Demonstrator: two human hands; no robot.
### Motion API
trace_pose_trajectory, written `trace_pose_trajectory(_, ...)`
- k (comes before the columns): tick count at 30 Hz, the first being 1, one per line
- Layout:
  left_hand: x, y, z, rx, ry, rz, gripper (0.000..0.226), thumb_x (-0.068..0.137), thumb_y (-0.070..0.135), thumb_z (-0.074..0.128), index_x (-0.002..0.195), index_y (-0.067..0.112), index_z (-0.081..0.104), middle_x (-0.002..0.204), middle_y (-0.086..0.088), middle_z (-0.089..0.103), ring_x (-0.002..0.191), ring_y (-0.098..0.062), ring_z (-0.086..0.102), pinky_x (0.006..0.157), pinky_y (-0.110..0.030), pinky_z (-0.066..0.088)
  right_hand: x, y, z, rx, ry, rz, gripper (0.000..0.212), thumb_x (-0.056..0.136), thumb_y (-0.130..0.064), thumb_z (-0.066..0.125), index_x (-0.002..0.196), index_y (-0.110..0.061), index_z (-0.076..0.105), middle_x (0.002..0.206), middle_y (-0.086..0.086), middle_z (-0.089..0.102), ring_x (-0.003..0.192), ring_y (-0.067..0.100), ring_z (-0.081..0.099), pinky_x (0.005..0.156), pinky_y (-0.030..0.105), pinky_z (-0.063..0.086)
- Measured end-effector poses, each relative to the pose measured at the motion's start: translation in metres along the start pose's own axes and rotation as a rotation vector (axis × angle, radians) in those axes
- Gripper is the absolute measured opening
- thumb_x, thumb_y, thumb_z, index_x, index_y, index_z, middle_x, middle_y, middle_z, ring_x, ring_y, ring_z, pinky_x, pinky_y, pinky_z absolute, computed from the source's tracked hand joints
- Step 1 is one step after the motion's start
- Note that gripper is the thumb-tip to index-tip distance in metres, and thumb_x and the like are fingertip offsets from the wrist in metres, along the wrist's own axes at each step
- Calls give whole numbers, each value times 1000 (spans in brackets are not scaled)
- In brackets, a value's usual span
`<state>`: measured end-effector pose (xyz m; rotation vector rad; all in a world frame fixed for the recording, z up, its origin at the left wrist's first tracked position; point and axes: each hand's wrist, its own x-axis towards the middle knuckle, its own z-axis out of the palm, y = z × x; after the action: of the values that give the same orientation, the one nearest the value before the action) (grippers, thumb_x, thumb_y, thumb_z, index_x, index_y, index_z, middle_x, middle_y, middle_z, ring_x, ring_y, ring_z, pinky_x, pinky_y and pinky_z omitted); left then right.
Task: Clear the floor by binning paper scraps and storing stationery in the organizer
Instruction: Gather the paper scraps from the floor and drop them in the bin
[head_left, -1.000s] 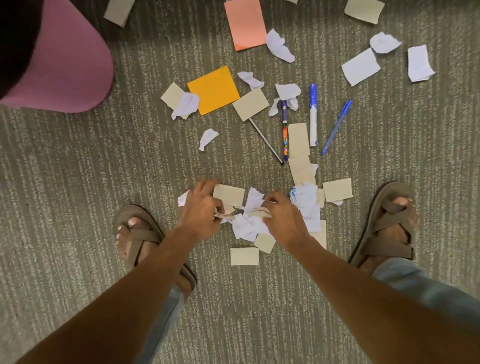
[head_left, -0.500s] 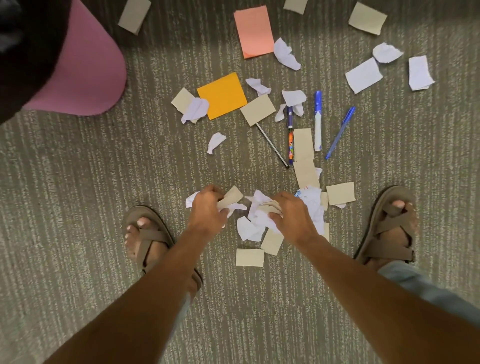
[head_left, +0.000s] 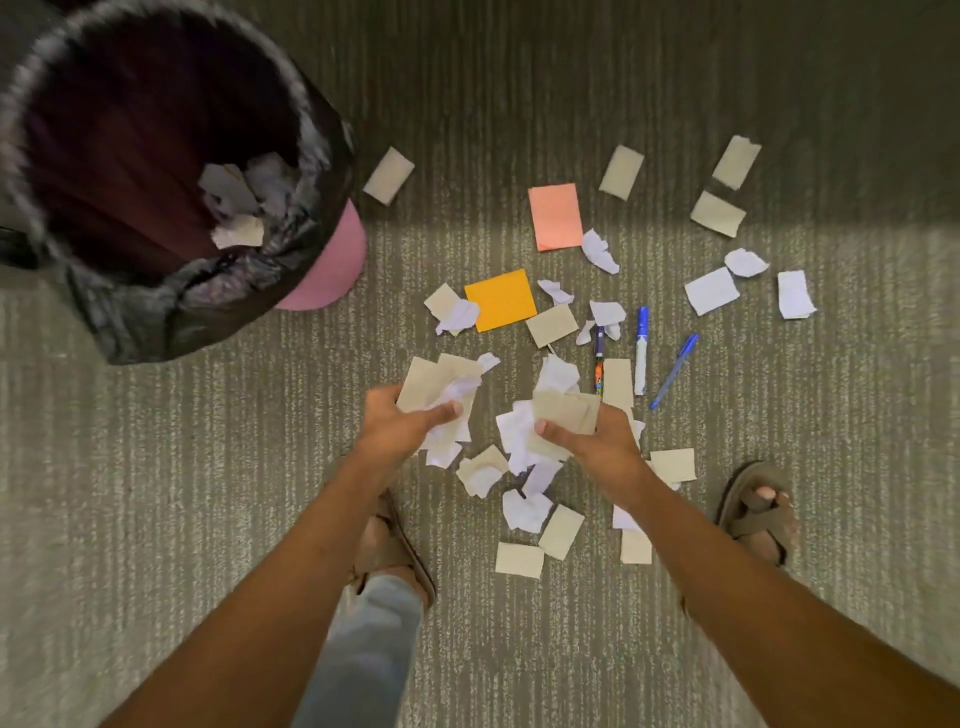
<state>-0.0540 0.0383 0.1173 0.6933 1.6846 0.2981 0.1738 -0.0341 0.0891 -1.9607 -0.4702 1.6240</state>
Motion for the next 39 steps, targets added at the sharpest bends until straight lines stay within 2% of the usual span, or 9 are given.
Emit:
trace_pose_trajectory(4,-30,49,-41,-197,115,36,27,66,11,85,87,15,68,90,-4,73,83,-22,71,75,-35,57,-14,-65,31,31,-53,-52,40,73,-18,83,109,-10,66,105,11,72,95,25,70,82,38,59)
trace_pose_trajectory(10,-53,112,-123,-565,362,97,27,68,6,82,91,13,68,95,-7,72,88,-25,70,80,-42,57,-30,-179,106,36,-177,-172,21,77,-10,79,93,-19,68,94,0,73,88,16,70,81,35,57)
trace_pose_trajectory(13,-45,137,-161,-640,448,104,29,69,6,82,93,14,67,96,-7,72,87,-23,70,79,-43,58,-28,-226,149,33,-237,-167,24,78,-5,76,98,-12,66,94,2,72,89,18,70,74,28,59)
trace_pose_trajectory(19,-6,163,-211,-638,567,87,42,69,8,81,106,13,61,101,-6,68,93,-25,68,83,-42,57,-10,-280,226,43,-168,-108,36,72,-8,83,104,-8,67,108,10,72,98,25,70,82,40,58)
trace_pose_trajectory(23,27,164,-221,-680,563,-37,48,69,21,83,110,12,59,108,-9,69,90,-23,68,82,-42,58,7,-286,251,-6,-78,-107,55,41,-39,92,88,-22,71,96,0,76,91,22,72,81,45,59)
trace_pose_trajectory(29,38,161,-223,-933,409,-121,81,67,35,83,129,2,44,107,-21,66,83,-23,70,56,-28,59,-2,-286,261,69,10,-81,36,71,-28,85,92,-15,59,89,6,71,83,23,72,85,43,59)
trace_pose_trajectory(32,29,159,-222,-914,390,-108,71,73,38,79,125,1,48,105,-24,67,81,-23,70,57,-26,58,-16,-281,251,141,71,-74,29,80,-23,78,97,-12,58,90,8,69,87,23,71,82,39,60)
trace_pose_trajectory(36,7,160,-210,-864,334,-26,59,82,30,73,123,-3,47,100,-26,68,81,-27,72,65,-33,61,-31,-266,218,151,123,-72,18,87,-22,71,98,-13,60,84,4,71,71,12,68,67,33,59)
trace_pose_trajectory(39,-12,159,-190,-750,283,28,48,84,26,71,117,4,45,87,-23,68,63,-25,69,55,-34,59,-40,-244,181,135,216,-65,11,86,-19,71,85,-18,60,80,6,72,63,11,67,53,28,51)
